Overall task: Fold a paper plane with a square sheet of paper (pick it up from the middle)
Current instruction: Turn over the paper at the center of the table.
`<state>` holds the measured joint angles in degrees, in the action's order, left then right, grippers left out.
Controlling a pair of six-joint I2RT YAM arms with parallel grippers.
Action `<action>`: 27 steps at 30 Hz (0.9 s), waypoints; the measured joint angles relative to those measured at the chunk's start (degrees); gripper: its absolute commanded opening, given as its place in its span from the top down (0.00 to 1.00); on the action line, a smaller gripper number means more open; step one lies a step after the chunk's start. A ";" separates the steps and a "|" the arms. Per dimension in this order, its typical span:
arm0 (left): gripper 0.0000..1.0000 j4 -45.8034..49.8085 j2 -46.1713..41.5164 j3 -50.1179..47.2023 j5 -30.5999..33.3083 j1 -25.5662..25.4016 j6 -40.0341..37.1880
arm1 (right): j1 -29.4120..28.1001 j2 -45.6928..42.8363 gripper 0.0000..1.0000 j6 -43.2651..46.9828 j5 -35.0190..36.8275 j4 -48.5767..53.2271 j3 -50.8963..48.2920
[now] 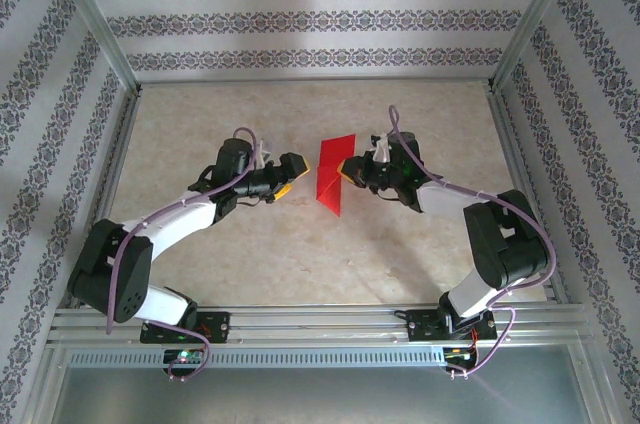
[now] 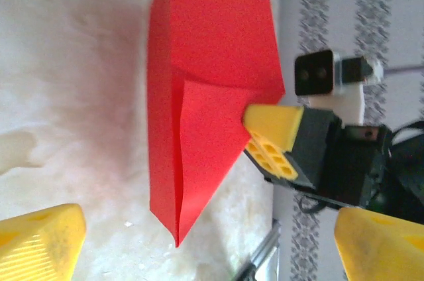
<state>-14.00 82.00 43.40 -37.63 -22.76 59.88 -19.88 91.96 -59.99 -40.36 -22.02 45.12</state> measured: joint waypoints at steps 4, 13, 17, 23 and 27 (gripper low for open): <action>0.01 -6.36 0.66 -0.98 -3.61 -0.20 2.64 | -0.02 0.00 0.98 -3.23 -4.33 -4.61 1.51; 0.18 -18.95 5.31 -0.98 -7.91 -1.55 7.67 | -0.13 1.95 0.97 -12.61 -10.23 -15.85 1.99; 0.34 -21.73 6.43 -0.94 -8.81 -1.55 8.76 | -0.13 2.60 0.97 -14.14 -11.28 -17.44 1.99; 0.51 -21.59 6.43 -0.94 -8.94 -1.22 8.35 | -0.13 2.75 0.97 -15.13 -12.72 -19.04 1.97; 0.59 -21.46 6.40 -0.94 -8.96 -1.11 7.91 | -0.13 3.39 0.97 -15.13 -13.44 -19.74 1.97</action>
<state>-35.46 88.40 42.46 -46.59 -23.88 67.79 -20.01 95.35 -75.11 -53.80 -41.76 47.09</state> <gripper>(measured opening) 0.440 0.048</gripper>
